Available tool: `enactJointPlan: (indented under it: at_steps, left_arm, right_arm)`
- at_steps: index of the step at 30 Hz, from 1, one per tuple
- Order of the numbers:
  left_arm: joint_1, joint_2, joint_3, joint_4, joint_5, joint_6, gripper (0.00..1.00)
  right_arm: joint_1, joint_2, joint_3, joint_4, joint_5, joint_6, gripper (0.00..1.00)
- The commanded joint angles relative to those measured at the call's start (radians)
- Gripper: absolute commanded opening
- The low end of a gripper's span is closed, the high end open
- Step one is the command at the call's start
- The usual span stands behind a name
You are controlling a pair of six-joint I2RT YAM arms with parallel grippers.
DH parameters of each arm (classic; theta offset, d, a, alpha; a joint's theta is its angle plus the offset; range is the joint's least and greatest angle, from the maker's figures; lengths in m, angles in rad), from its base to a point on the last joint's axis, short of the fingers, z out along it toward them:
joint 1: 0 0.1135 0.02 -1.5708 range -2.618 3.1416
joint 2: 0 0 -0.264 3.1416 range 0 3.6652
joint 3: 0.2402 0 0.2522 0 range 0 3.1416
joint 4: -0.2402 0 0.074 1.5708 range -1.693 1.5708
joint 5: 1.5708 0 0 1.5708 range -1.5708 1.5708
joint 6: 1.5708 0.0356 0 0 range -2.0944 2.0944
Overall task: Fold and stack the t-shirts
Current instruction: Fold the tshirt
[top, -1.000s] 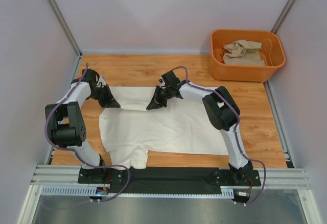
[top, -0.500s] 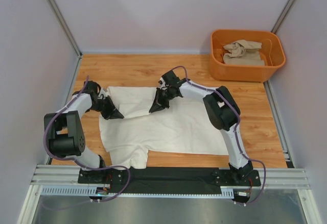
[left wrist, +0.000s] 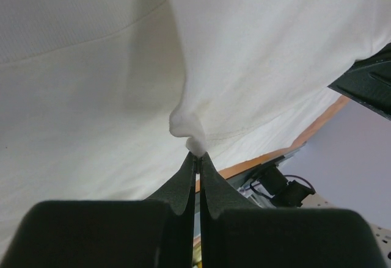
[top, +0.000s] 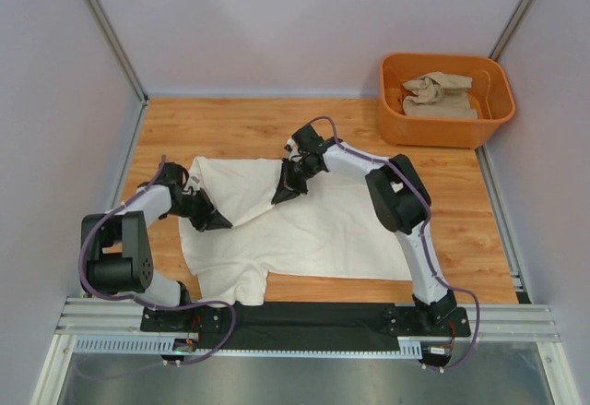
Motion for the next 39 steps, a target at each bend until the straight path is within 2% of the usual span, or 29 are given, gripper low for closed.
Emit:
enactJointPlan:
  at_steps: [1,7,8,9,10,11,12,15,18,21,22,24,26,27,28,33,37,39]
  left_arm:
    - [-0.019,-0.028,-0.016,0.016,0.017,-0.042,0.00]
    - [-0.042,0.007,-0.020,0.026,0.020,-0.055,0.00]
    - [-0.042,0.004,-0.010,0.010,0.011,-0.047,0.04]
    - [-0.040,-0.005,0.004,-0.016,-0.009,-0.033,0.18]
    - [-0.040,-0.039,0.038,-0.080,-0.061,0.005,0.25]
    - [-0.040,-0.062,0.053,-0.103,-0.075,0.020,0.29]
    - [-0.040,-0.085,0.064,-0.144,-0.092,0.034,0.39]
    - [-0.039,-0.156,0.108,-0.201,-0.166,0.063,0.49]
    - [-0.039,-0.185,0.127,-0.174,-0.212,0.054,0.51]
    - [-0.036,-0.133,0.147,-0.053,-0.151,0.031,0.48]
    - [-0.034,-0.073,0.173,0.005,-0.093,0.022,0.46]
    - [-0.036,-0.006,0.208,0.050,-0.042,0.013,0.34]
    - [-0.045,0.070,0.254,0.053,0.003,0.008,0.27]
    - [-0.051,0.082,0.265,0.048,0.005,0.013,0.27]
    - [-0.054,0.090,0.274,0.047,-0.008,0.023,0.28]
    - [-0.057,0.093,0.257,0.035,-0.014,0.036,0.28]
    - [-0.057,0.070,0.260,0.015,-0.020,0.054,0.28]
    - [-0.062,0.064,0.283,0.001,-0.002,0.086,0.34]
  right_arm:
    - [-0.016,0.031,0.061,-0.045,-0.025,-0.048,0.00]
    - [-0.019,0.068,0.139,-0.140,-0.019,-0.127,0.02]
    - [-0.018,0.070,0.159,-0.177,-0.010,-0.149,0.02]
    - [-0.018,0.058,0.176,-0.270,0.007,-0.186,0.03]
    - [-0.018,0.044,0.196,-0.320,0.072,-0.264,0.05]
    - [-0.018,0.027,0.201,-0.357,0.108,-0.307,0.14]
    - [-0.018,-0.019,0.187,-0.396,0.141,-0.338,0.21]
    - [-0.022,-0.079,0.135,-0.388,0.209,-0.406,0.28]
    - [-0.028,-0.081,0.132,-0.339,0.212,-0.409,0.35]
    - [-0.028,-0.062,0.111,-0.256,0.170,-0.372,0.37]
    - [-0.031,-0.059,0.097,-0.231,0.125,-0.358,0.37]
    - [-0.031,-0.062,0.062,-0.144,0.111,-0.320,0.36]
    - [-0.033,-0.065,0.012,-0.096,0.102,-0.302,0.28]
    - [-0.032,-0.062,0.006,-0.072,0.102,-0.285,0.20]
    - [-0.031,-0.055,0.006,-0.062,0.108,-0.276,0.16]
    - [-0.019,0.002,0.057,-0.039,0.108,-0.239,0.12]
    - [0.011,0.042,0.106,-0.023,0.097,-0.174,0.01]
    - [0.021,0.057,0.129,0.005,0.062,-0.116,0.00]
